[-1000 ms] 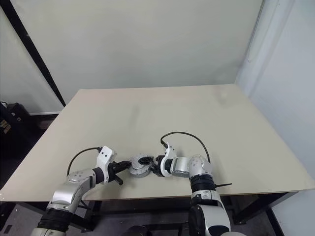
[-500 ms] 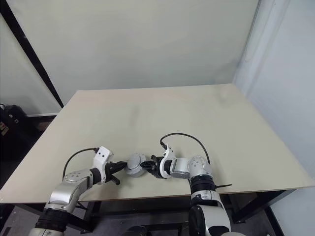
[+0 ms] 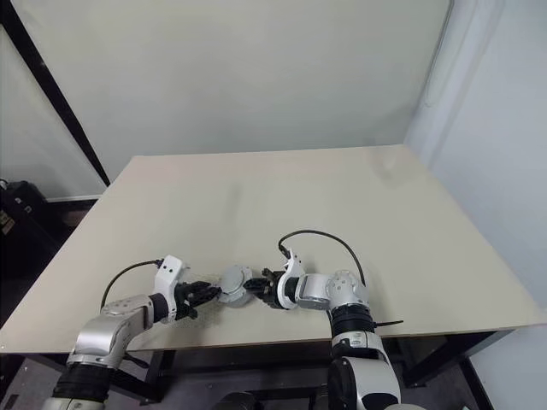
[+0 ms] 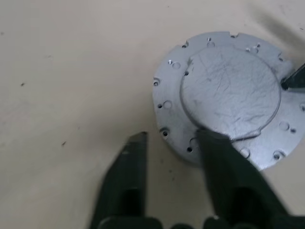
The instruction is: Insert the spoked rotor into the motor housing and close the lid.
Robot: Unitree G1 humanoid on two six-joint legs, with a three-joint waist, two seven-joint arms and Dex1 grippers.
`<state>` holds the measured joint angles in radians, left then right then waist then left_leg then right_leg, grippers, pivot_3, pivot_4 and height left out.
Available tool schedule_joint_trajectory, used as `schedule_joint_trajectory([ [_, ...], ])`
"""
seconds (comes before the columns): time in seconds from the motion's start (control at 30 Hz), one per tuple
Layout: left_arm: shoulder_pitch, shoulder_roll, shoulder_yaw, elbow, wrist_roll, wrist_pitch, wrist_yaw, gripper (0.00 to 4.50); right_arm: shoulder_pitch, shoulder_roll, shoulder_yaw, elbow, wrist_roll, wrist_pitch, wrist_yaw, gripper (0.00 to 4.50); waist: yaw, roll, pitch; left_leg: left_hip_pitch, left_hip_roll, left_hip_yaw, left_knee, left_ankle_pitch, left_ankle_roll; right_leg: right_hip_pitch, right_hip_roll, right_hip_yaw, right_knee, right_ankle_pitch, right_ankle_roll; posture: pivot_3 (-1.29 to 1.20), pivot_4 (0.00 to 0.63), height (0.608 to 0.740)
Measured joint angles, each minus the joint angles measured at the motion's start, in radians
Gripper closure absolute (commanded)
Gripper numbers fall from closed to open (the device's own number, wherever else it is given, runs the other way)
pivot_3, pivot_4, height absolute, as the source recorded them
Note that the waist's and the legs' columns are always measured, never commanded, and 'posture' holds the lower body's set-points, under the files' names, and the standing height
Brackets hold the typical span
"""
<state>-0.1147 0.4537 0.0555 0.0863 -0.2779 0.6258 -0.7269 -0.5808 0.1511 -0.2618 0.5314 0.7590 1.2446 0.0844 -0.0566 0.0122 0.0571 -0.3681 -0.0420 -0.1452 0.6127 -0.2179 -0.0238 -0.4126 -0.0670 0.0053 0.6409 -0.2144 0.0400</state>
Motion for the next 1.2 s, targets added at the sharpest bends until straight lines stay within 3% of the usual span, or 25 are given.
schedule_joint_trajectory([
  [0.13,0.006,0.020,0.084,-0.083,-0.096,0.060,-0.012,0.03,0.001,0.000,0.012,-0.013,0.019,0.012,0.005,3.17,-0.006,0.000,0.000,-0.005,0.001,-0.001,0.000,0.000,0.000,-0.005,0.001,0.000,0.001,0.000,0.000,0.00,0.000,0.740],
  [0.33,0.029,0.019,0.191,-0.158,-0.189,0.135,0.035,0.00,0.006,0.000,0.018,-0.029,0.039,0.030,0.007,3.18,-0.018,-0.001,0.000,-0.010,-0.001,0.000,-0.001,-0.001,0.002,-0.009,0.001,0.003,0.001,0.003,0.002,0.00,0.000,0.740],
  [1.2,0.034,-0.111,0.310,-0.152,-0.464,0.252,0.160,0.00,0.044,0.006,-0.083,-0.152,0.233,0.086,-0.030,3.20,-0.018,-0.003,0.001,-0.010,-0.001,0.002,0.002,-0.001,0.003,-0.009,0.004,0.006,0.001,0.004,0.000,0.00,0.000,0.740],
])
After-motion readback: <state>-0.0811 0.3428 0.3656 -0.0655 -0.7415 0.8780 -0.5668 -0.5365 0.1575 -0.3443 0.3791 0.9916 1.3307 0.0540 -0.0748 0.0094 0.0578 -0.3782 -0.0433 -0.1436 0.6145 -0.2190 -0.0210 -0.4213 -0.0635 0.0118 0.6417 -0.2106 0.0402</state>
